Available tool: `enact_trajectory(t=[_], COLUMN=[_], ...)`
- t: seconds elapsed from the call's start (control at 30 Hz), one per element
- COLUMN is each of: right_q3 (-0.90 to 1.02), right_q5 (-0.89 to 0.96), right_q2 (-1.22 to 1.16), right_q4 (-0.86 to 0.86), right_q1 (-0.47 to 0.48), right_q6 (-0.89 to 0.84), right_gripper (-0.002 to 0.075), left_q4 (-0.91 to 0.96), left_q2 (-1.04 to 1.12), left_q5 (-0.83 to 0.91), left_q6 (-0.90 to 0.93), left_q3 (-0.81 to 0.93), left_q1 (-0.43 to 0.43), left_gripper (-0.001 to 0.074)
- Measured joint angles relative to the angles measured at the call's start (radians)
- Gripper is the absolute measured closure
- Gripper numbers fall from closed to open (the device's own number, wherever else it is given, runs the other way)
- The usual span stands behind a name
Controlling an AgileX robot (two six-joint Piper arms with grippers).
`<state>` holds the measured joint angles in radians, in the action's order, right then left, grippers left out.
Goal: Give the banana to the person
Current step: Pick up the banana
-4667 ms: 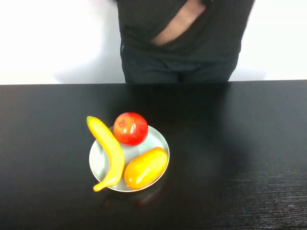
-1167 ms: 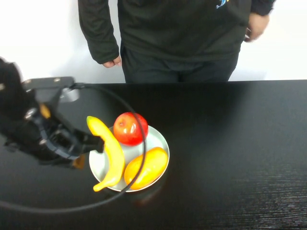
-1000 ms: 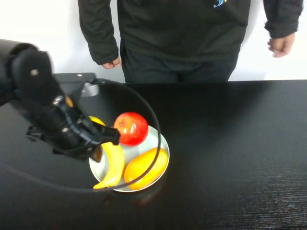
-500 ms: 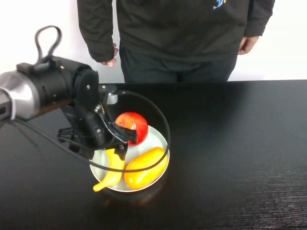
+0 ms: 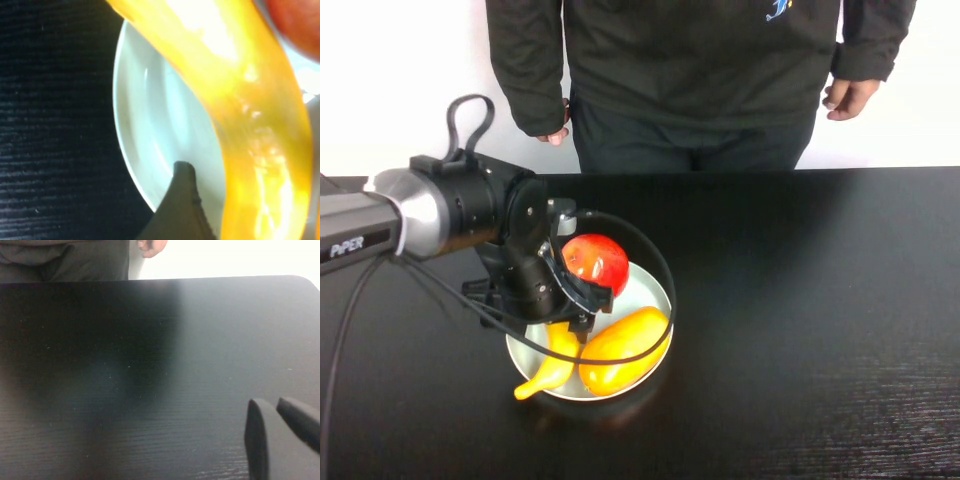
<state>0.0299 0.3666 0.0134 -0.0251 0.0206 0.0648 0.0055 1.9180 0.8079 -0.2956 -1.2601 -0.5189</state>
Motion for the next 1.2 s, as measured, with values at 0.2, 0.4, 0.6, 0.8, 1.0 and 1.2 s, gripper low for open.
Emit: enact_trajectory(t=[0.2, 0.4, 0.6, 0.8, 1.0, 1.2], right_q3=[0.0, 0.0, 0.0, 0.0, 0.0, 0.0], right_q5=[0.0, 0.0, -0.045, 0.0, 0.0, 0.0], right_q2=[0.0, 0.0, 0.016, 0.0, 0.0, 0.0], right_q4=[0.0, 0.0, -0.008, 0.0, 0.0, 0.0], right_q1=[0.0, 0.0, 0.004, 0.0, 0.0, 0.0], right_q6=[0.0, 0.0, -0.002, 0.0, 0.0, 0.0], right_gripper=[0.0733, 0.0733, 0.0733, 0.0733, 0.0733, 0.0733], left_q4=[0.031, 0.052, 0.07, 0.079, 0.079, 0.079], left_q2=[0.033, 0.067, 0.094, 0.094, 0.086, 0.005], left_q5=[-0.034, -0.073, -0.104, -0.117, -0.104, -0.055], left_q6=[-0.006, -0.029, -0.037, -0.037, -0.039, -0.047], left_q3=[0.0, -0.004, -0.004, -0.004, -0.006, -0.006], left_q1=[0.0, 0.0, 0.0, 0.0, 0.0, 0.0], left_gripper=[0.0199, 0.0199, 0.0203, 0.0388, 0.0428, 0.0428])
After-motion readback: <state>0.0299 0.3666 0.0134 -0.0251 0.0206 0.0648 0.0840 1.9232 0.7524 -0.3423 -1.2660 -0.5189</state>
